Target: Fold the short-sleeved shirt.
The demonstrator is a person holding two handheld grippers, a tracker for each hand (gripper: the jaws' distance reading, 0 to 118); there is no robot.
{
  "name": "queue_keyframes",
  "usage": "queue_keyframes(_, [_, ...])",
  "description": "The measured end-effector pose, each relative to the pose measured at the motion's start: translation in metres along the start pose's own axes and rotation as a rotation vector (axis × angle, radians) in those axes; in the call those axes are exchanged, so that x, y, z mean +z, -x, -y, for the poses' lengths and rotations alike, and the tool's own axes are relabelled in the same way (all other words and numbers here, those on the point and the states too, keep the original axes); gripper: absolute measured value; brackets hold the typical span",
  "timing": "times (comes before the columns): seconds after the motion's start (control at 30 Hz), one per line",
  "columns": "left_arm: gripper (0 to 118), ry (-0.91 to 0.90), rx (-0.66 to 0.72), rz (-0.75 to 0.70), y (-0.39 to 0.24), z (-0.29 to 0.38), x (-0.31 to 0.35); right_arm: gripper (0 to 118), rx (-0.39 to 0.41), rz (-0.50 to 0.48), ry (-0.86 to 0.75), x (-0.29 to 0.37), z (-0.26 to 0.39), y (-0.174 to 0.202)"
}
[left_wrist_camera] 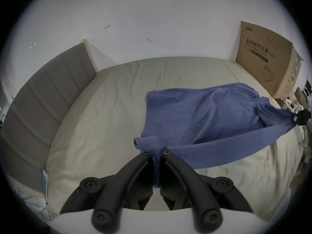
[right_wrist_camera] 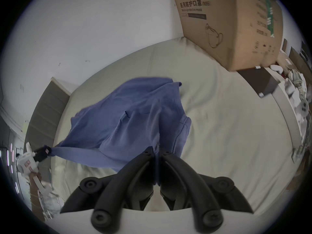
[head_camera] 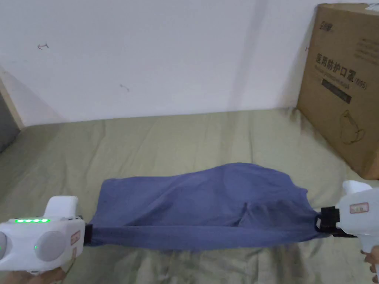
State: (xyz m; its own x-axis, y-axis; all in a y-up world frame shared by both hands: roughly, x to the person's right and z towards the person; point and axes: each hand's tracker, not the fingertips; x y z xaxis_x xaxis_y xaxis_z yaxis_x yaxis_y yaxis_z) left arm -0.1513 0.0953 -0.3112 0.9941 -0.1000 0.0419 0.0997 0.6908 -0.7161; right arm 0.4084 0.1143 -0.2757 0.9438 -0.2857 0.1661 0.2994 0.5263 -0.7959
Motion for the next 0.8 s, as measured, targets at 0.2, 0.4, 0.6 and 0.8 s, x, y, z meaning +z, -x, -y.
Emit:
queue_keyframes(0.2, [4,0.048,-0.010,0.025,0.003,0.105,0.064,4,-0.089,-0.017,0.082,0.044,0.114,-0.029])
queue_keyframes(0.4, [4,0.070,0.027,0.030,0.014,0.170,0.106,4,-0.142,-0.027,0.126,0.081,0.192,-0.055])
queue_keyframes(0.6, [20,0.078,0.049,0.020,0.017,0.194,0.111,5,-0.159,-0.061,0.074,0.083,0.211,-0.057])
queue_keyframes(0.8, [111,0.031,0.176,0.078,0.024,0.197,0.140,99,-0.074,-0.011,-0.048,0.113,0.208,-0.047])
